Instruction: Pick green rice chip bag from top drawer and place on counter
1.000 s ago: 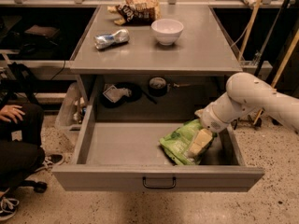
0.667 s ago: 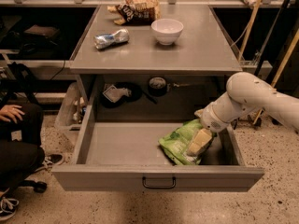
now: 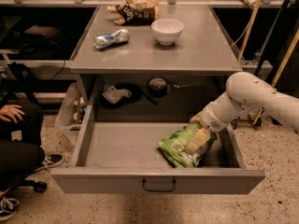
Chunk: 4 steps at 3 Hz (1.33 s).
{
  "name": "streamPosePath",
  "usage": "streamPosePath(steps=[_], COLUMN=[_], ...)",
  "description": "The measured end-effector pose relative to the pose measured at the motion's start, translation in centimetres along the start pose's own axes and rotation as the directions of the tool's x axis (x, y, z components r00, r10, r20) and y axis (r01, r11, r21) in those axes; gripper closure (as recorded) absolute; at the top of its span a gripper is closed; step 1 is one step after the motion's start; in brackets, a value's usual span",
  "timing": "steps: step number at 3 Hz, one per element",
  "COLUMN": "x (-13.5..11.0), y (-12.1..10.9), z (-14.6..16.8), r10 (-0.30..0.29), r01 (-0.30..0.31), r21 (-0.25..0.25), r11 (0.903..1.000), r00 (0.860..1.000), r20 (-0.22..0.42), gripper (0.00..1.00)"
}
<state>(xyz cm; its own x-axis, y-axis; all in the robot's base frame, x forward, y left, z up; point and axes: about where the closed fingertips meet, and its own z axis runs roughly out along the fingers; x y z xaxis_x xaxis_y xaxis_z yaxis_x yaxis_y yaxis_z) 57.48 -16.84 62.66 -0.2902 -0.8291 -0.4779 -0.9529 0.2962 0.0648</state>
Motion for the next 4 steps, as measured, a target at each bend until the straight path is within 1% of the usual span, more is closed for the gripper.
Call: streamPosePath(steps=[1,2,3,4], x=[-1.1,-3.7,-6.7,-9.6], y=[-0.6,-1.6,-3.0,-3.5], z=[-1.9,-9.8,-19.3,-29.6], r10=[0.007,-0.009,-0.031,-0.105], r01=[-0.003,0.018,0.019,0.03], r21=[-0.037,-0.034,0.043,0.225], r11=[0.9993,0.9992,0.9989,0.974], r00=[0.995,0.971,0.951,0.938], r20=[0.096,0.24,0.308,0.33], gripper=[0.88,1.0,1.0,1.0])
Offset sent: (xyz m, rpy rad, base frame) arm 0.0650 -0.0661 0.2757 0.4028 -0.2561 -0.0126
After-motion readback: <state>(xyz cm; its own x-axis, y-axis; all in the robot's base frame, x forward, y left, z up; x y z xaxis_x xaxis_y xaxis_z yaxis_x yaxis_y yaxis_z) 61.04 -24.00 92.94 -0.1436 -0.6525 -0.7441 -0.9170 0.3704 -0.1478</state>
